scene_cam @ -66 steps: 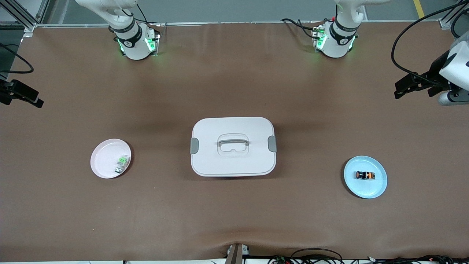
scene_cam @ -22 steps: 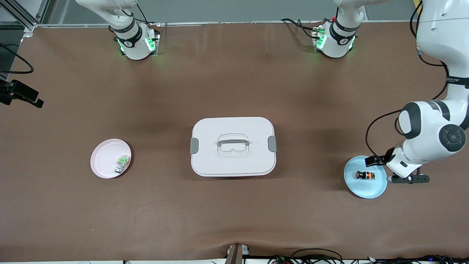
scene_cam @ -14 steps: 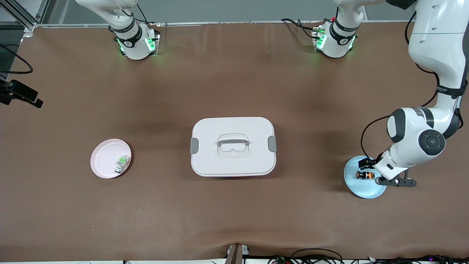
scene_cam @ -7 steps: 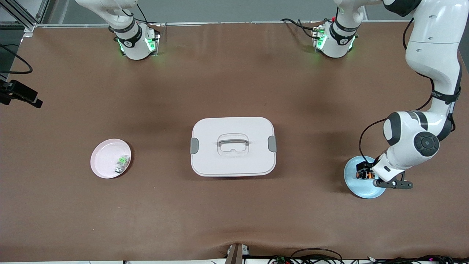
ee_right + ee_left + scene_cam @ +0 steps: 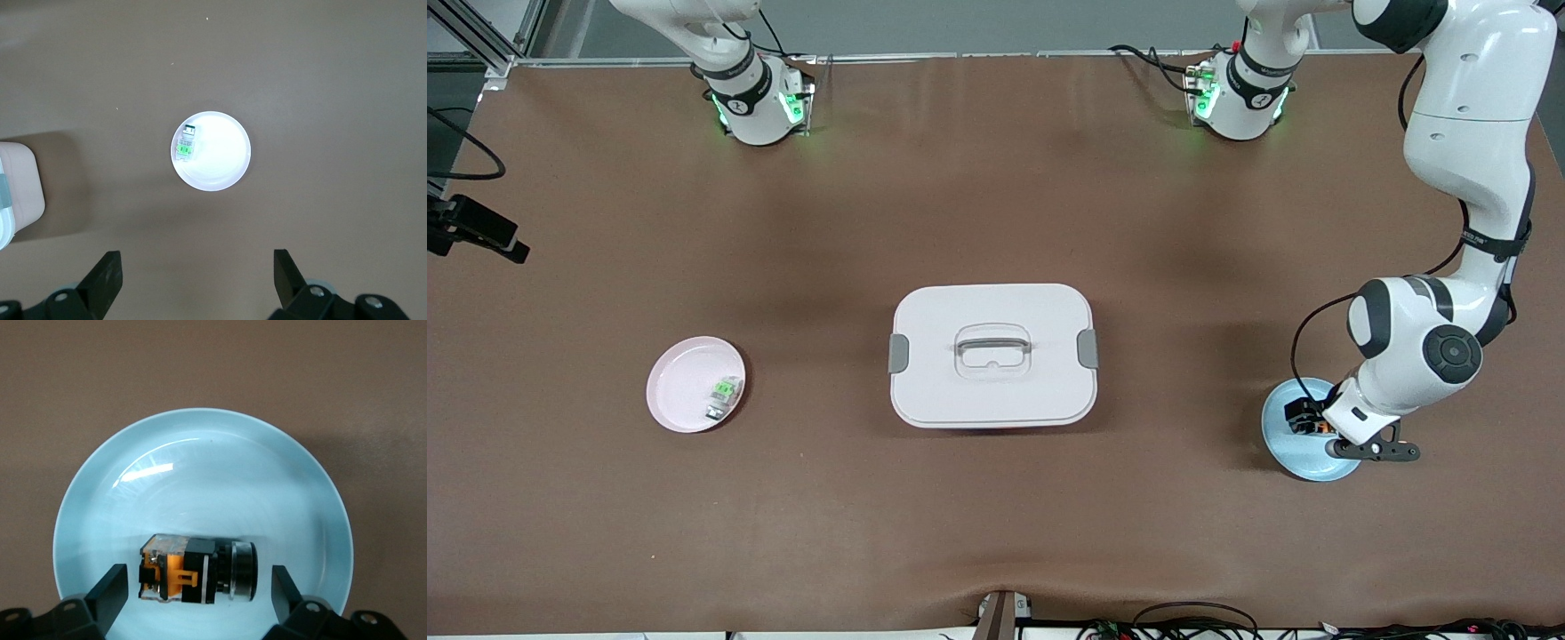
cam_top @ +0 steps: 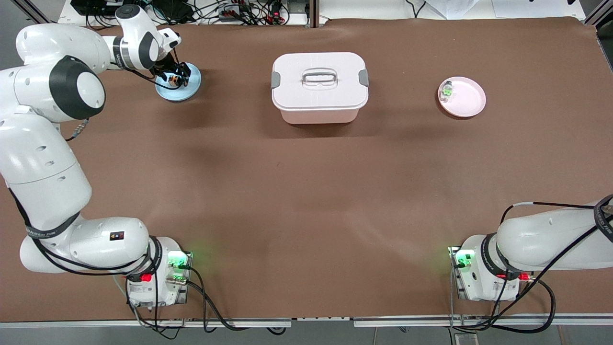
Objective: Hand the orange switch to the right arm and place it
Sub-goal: 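Close the left gripper on the orange switch and lift it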
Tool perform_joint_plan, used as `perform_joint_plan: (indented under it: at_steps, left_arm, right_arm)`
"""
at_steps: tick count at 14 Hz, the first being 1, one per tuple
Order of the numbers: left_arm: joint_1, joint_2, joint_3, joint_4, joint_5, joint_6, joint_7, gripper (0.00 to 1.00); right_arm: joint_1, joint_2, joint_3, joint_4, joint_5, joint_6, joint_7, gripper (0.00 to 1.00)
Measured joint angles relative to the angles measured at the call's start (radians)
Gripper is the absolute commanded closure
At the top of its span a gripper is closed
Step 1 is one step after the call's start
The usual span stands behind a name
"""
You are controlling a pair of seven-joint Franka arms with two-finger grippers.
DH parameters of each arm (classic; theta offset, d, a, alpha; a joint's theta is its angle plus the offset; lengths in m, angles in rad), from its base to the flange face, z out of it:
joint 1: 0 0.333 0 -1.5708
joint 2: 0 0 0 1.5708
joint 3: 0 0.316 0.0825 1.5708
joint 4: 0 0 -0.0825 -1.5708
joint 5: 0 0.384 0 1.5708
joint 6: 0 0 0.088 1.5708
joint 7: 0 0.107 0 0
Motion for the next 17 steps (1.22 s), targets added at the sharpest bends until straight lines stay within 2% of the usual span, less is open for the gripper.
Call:
perform_joint_plan:
  at_steps: [3,5,8,11,13,16,17]
  left_arm:
    - [-0.001,0.008,0.000,0.000,0.000,0.014,0.001,0.14]
    - [-0.001,0.009,0.000,0.000,0.000,0.015,0.015,0.22]
    - [-0.001,0.013,0.000,0.001,0.000,0.015,0.019,0.47]
    - [0.000,0.013,0.000,0.002,0.000,0.015,0.019,0.80]
    - [0.002,0.013,0.000,0.005,0.000,0.015,0.019,0.95]
    - [0.004,-0.018,-0.006,0.027,0.000,-0.042,0.019,0.96]
    - [0.004,-0.045,-0.015,0.034,-0.001,-0.082,0.019,0.99]
  right_arm:
    - [0.000,0.000,0.000,0.000,0.000,0.001,0.000,0.00]
    - [-0.001,0.000,-0.002,0.000,0.000,0.002,0.000,0.00]
    - [-0.002,0.000,-0.002,0.000,-0.001,0.008,0.000,0.00]
    - [-0.001,0.000,0.006,0.000,-0.026,0.020,-0.004,0.00]
    - [0.002,0.000,0.014,0.000,-0.046,0.021,-0.004,0.00]
    - [0.003,0.000,0.015,0.000,-0.051,0.022,-0.004,0.00]
    - [0.003,0.000,0.015,0.001,-0.051,0.022,-0.004,0.00]
